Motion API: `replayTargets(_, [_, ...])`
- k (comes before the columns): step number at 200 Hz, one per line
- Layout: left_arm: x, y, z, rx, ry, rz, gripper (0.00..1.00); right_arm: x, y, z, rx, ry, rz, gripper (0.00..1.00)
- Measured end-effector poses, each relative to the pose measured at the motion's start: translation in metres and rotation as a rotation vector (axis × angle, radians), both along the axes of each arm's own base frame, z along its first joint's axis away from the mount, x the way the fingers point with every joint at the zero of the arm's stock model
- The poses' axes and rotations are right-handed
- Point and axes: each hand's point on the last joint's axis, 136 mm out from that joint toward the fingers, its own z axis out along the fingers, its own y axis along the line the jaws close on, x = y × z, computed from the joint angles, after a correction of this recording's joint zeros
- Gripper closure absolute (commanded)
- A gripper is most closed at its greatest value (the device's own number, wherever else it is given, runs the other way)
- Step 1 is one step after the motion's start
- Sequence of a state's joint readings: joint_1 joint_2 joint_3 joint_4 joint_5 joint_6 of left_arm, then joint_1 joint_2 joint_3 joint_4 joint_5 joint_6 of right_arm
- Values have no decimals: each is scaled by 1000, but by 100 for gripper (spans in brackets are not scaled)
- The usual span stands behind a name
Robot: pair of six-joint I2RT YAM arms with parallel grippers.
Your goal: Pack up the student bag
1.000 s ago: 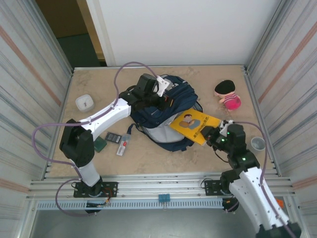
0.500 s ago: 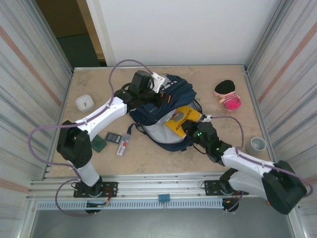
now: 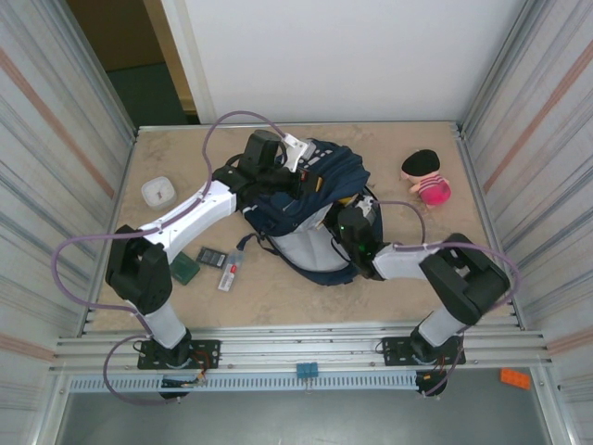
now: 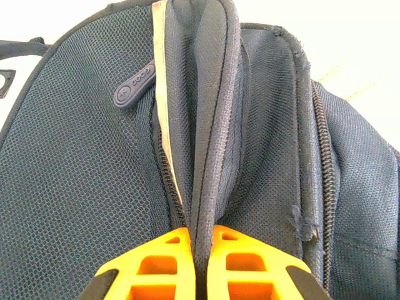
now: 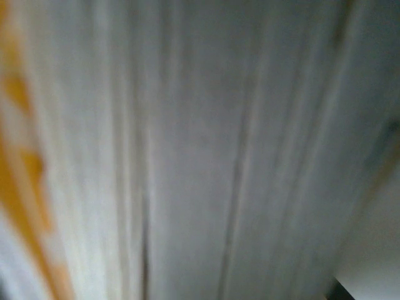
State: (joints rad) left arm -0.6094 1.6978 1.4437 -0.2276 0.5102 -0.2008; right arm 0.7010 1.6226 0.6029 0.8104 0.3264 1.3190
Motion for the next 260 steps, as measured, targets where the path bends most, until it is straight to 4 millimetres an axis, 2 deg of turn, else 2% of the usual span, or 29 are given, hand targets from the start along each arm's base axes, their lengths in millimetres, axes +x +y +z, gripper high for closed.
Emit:
replayTargets(34, [-1, 0, 1, -6, 7, -2, 100, 23, 14, -27, 15, 52, -43, 94])
replayTargets(48, [1, 2, 2, -7, 5, 4, 100, 31, 20, -33, 38, 69, -51, 85])
replayTargets(61, [3, 5, 4, -9, 0, 11, 100, 34, 25, -35, 61, 81, -52, 69])
replayTargets(73, [4, 8, 7, -12, -5, 19, 100, 33, 26, -37, 73, 96, -52, 55])
replayTargets(88, [5, 12, 12, -16, -15, 29, 100, 30, 25, -45, 63, 125, -49, 48])
replayTargets(102, [5, 15, 15, -17, -23, 38, 100, 24, 22, -50, 45, 152, -42, 36])
replayTargets(129, [6, 18, 17, -14, -28, 48, 100, 9, 10, -47, 24, 180, -33, 22])
replayTargets(182, [6, 20, 14, -2, -33, 51, 100, -27, -20, -44, 18, 215, -9, 22])
replayTargets(207, [5, 20, 9, 2, -27, 50, 100, -48, -37, -27, -17, 220, 8, 22])
replayTargets(236, [2, 17, 0, 18, -27, 42, 100, -73, -61, 28, -80, 136, 8, 21])
replayTargets(260, [-5, 7, -14, 41, -26, 14, 100, -96, -89, 71, -129, 38, -11, 21])
